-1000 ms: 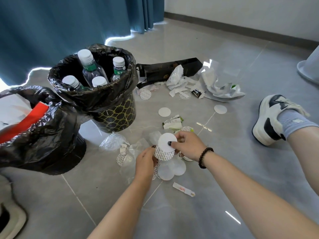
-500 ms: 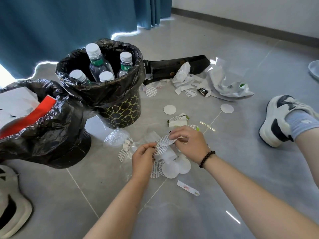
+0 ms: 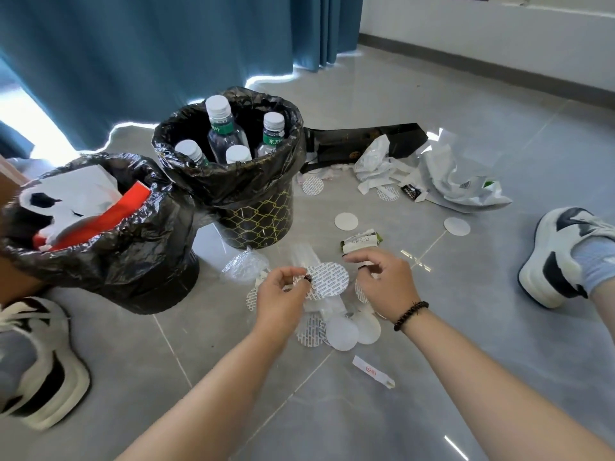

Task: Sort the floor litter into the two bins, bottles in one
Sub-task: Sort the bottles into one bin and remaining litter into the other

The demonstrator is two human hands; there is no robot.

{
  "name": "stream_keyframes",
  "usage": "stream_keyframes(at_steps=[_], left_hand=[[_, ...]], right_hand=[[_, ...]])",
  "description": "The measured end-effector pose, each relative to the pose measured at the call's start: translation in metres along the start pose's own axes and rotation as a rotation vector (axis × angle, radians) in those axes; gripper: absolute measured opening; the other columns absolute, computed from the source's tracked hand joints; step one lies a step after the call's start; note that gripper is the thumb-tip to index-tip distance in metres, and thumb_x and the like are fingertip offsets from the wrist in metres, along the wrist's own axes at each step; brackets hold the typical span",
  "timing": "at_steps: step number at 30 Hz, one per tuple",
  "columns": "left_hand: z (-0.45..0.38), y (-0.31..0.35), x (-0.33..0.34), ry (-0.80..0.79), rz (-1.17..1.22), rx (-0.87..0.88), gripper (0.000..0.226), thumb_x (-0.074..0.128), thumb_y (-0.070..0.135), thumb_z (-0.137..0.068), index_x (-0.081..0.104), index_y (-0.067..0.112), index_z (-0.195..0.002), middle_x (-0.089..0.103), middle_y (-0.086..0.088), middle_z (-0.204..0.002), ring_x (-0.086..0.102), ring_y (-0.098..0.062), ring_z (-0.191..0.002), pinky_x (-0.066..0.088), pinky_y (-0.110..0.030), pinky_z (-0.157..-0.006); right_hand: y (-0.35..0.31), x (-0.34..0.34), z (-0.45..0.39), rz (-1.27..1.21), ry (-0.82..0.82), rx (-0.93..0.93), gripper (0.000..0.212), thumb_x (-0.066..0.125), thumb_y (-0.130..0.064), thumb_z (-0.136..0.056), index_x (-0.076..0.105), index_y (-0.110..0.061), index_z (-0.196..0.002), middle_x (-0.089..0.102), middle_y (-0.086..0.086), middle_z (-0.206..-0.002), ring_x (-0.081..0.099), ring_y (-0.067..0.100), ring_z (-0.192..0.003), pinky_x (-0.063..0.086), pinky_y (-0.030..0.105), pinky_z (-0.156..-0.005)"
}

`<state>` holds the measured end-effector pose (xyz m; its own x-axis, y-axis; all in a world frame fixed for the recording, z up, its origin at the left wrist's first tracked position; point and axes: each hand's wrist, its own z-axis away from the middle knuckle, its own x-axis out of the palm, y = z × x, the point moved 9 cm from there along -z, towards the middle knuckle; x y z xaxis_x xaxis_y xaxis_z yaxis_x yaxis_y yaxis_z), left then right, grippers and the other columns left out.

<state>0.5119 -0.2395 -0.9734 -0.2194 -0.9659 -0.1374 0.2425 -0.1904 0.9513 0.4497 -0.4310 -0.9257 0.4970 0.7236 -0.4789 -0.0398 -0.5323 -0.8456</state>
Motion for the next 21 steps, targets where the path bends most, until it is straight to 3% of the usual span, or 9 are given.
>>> stream_keyframes(at_steps=[3, 5, 8, 11, 13, 16, 19, 21], left_hand=[[0.0, 0.047, -0.007, -0.149, -0.222, 0.182, 0.016, 0.062, 0.007, -0.089, 0.062, 0.02, -0.098, 0.064, -0.002, -0.094, 0.05, -0.003, -0.055, 0.041, -0.015, -0.051], [-0.003, 0.069, -0.018, -0.218, -0.35, 0.262, 0.02, 0.061, 0.006, -0.089, 0.061, 0.022, -0.101, 0.061, -0.009, -0.093, 0.044, -0.007, -0.051, 0.037, -0.015, -0.045], [-0.013, 0.088, -0.045, -0.245, -0.527, 0.331, 0.022, 0.06, 0.007, -0.089, 0.068, 0.027, -0.089, 0.063, -0.019, -0.093, 0.046, -0.017, -0.06, 0.041, -0.025, -0.054], [-0.019, 0.108, -0.07, -0.254, -0.736, 0.424, 0.028, 0.058, 0.003, -0.087, 0.074, 0.026, -0.091, 0.063, -0.001, -0.097, 0.053, -0.012, -0.074, 0.041, -0.01, -0.064], [-0.019, 0.118, -0.087, -0.272, -0.86, 0.465, 0.03, 0.056, 0.004, -0.088, 0.073, 0.026, -0.099, 0.058, 0.008, -0.099, 0.054, -0.004, -0.086, 0.037, -0.008, -0.071], [-0.01, 0.125, -0.108, -0.313, -0.969, 0.484, 0.019, 0.064, 0.019, -0.089, 0.071, 0.027, -0.105, 0.052, 0.015, -0.098, 0.05, 0.006, -0.09, 0.035, -0.004, -0.076], [0.004, 0.158, -0.131, -0.242, -0.948, 0.603, 0.012, 0.071, 0.025, -0.084, 0.072, 0.033, -0.093, 0.058, 0.018, -0.096, 0.058, -0.001, -0.09, 0.047, -0.017, -0.082], [0.009, 0.192, -0.155, -0.108, -0.878, 0.678, 0.012, 0.074, 0.02, -0.08, 0.072, 0.031, -0.086, 0.063, 0.013, -0.097, 0.061, -0.006, -0.091, 0.052, -0.025, -0.082]], right_hand=[[-0.002, -0.001, 0.001, -0.071, 0.005, 0.046, 0.046, 0.049, 0.015, -0.077, 0.07, -0.026, -0.077, 0.07, -0.007, -0.088, 0.062, -0.001, -0.087, 0.047, 0.007, -0.073], [-0.01, 0.002, 0.002, -0.109, -0.014, 0.057, 0.048, 0.05, 0.014, -0.079, 0.069, -0.03, -0.074, 0.071, -0.01, -0.087, 0.064, 0.001, -0.086, 0.049, 0.009, -0.073], [-0.038, 0.01, 0.0, -0.151, -0.044, 0.029, 0.044, 0.051, 0.011, -0.081, 0.07, -0.028, -0.074, 0.071, -0.013, -0.084, 0.066, 0.0, -0.083, 0.049, 0.01, -0.071], [-0.065, 0.019, -0.003, -0.189, -0.061, -0.021, 0.041, 0.051, 0.01, -0.08, 0.071, -0.026, -0.074, 0.072, -0.012, -0.083, 0.066, 0.0, -0.08, 0.05, 0.012, -0.069], [-0.08, 0.027, -0.003, -0.191, -0.087, -0.065, 0.039, 0.053, 0.01, -0.079, 0.072, -0.024, -0.076, 0.072, -0.011, -0.083, 0.066, 0.001, -0.08, 0.05, 0.011, -0.069], [-0.086, 0.042, 0.003, -0.155, -0.146, -0.076, 0.033, 0.055, 0.007, -0.081, 0.074, -0.02, -0.079, 0.071, -0.015, -0.084, 0.064, -0.003, -0.077, 0.045, 0.006, -0.064], [-0.081, 0.055, 0.009, -0.097, -0.189, -0.08, 0.032, 0.058, 0.007, -0.082, 0.074, -0.02, -0.079, 0.068, -0.019, -0.084, 0.062, -0.006, -0.083, 0.046, 0.004, -0.067], [-0.073, 0.061, 0.012, -0.058, -0.204, -0.078, 0.035, 0.058, 0.009, -0.081, 0.073, -0.023, -0.078, 0.068, -0.02, -0.079, 0.062, -0.006, -0.084, 0.046, 0.004, -0.069]])
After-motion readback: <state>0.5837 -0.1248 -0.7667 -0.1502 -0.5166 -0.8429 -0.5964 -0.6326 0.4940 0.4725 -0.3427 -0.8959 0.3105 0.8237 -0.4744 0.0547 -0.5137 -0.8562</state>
